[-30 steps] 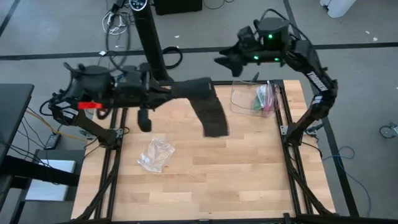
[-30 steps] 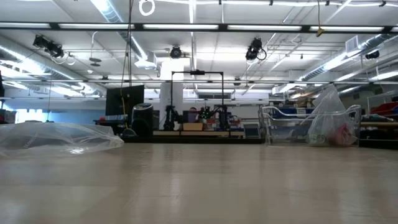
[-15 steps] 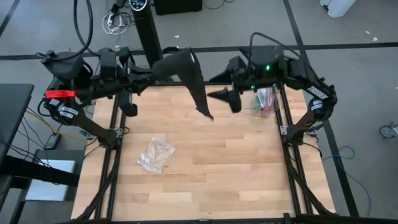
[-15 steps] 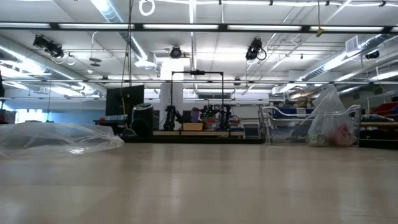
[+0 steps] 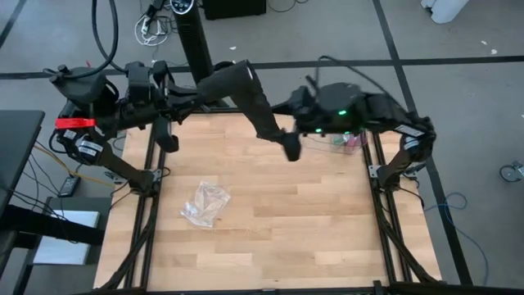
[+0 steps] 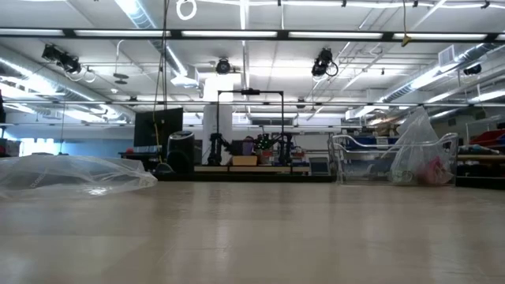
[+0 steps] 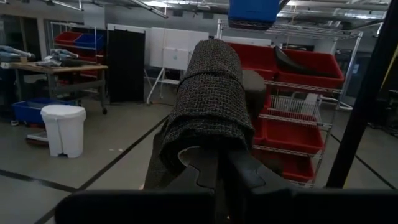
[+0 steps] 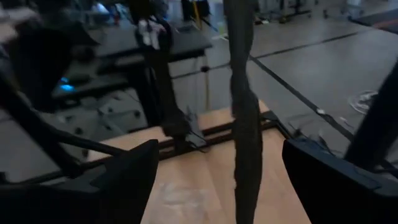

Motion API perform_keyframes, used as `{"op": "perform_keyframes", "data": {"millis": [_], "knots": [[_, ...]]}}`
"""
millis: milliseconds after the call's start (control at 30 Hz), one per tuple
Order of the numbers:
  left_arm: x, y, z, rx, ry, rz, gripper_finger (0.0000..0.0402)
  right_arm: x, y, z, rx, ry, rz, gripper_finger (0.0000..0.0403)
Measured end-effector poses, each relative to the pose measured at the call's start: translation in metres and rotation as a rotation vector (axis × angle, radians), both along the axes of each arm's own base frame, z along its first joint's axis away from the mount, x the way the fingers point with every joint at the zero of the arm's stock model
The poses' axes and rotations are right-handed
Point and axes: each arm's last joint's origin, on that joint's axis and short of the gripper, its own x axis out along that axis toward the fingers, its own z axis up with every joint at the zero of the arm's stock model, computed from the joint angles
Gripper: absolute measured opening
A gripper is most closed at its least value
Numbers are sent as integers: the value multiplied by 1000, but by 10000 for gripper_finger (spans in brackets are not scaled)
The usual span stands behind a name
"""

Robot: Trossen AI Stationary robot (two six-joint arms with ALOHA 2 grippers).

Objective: Roll bandage
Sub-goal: Roll the black bandage

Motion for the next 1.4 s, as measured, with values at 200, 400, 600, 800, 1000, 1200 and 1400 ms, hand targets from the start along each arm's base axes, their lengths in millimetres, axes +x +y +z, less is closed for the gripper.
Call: {"op": "perform_keyframes", "data": {"millis": [200, 400, 600, 800, 1000, 1200, 1400], "knots": [[-2, 0, 2, -14, -11, -27, 12, 32, -6, -22, -18, 60, -45, 308], [-13, 1, 11, -33, -65, -65, 12, 43, -11, -26, -56, 55, -73, 139], [-23, 2, 20, -18, -108, -70, 12, 44, -20, -24, -62, 33, -31, 18], [-29, 5, 25, 57, -126, -13, 12, 48, -16, -34, 20, 92, 63, 5], [-36, 10, 21, 122, -51, 156, 12, 46, 8, -33, 106, 82, 171, 3], [-34, 16, 3, 187, 174, 337, 12, 40, 35, -25, 184, 49, 221, 2], [-11, 20, -26, 206, 367, 390, 12, 35, 46, -16, 203, -21, 207, 1]]}}
